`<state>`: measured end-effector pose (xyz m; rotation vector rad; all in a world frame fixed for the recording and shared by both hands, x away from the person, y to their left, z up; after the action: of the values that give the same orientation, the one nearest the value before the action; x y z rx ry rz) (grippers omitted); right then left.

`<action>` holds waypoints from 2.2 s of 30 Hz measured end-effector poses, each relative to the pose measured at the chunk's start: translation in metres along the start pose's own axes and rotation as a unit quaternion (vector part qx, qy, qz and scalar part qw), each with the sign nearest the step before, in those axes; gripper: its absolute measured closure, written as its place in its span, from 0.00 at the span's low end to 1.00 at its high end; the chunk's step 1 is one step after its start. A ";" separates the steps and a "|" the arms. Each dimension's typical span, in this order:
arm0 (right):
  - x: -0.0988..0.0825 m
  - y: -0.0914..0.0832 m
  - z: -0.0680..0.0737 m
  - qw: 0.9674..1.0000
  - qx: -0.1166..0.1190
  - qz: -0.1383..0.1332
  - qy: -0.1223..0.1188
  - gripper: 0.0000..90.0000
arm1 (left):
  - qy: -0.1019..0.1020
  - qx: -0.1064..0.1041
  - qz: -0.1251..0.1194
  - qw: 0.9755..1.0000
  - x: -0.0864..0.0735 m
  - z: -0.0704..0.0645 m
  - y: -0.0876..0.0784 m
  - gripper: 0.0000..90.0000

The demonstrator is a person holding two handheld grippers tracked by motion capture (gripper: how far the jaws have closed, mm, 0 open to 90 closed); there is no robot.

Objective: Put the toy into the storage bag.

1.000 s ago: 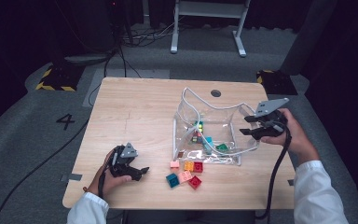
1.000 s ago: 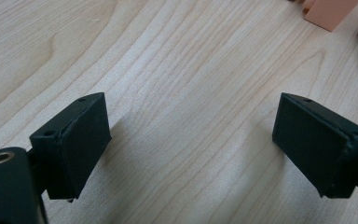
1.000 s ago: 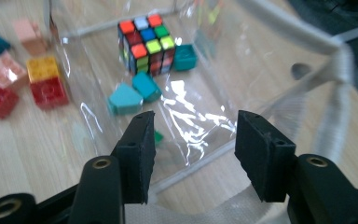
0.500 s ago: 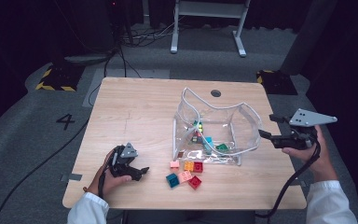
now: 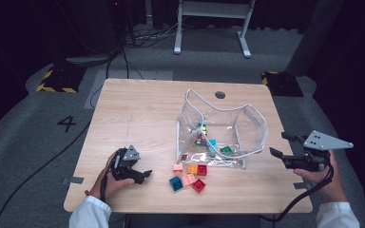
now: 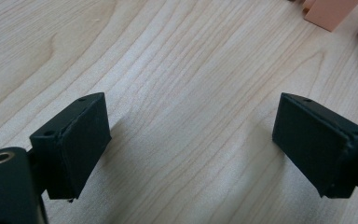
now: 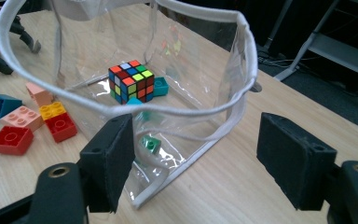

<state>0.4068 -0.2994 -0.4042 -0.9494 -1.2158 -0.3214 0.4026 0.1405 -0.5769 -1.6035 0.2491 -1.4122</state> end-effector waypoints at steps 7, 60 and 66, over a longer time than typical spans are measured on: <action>-0.028 0.003 0.006 1.000 0.007 0.015 0.015 0.30 | 0.000 0.000 0.000 1.000 0.000 0.000 0.000 0.12; -0.115 0.157 0.190 0.970 0.184 0.150 -0.048 0.38 | 0.000 0.000 0.000 1.000 0.000 0.000 0.000 0.13; -0.114 0.155 0.190 0.971 0.189 0.142 -0.044 0.59 | 0.000 0.000 0.000 1.000 0.000 0.000 0.000 0.13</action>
<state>0.3468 -0.0933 -0.5677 -0.7936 -1.1492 0.1786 0.4025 0.1405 -0.5769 -1.6033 0.2491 -1.4125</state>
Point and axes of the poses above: each handheld gripper's, and its own axes: y roughly forward along the jaws, x roughly out of its top, z roughly to its left, the point moved 10 cm from there along y, roughly forward along the jaws, and after that the axes turned 13 degrees about y, right-handed, at the moved point
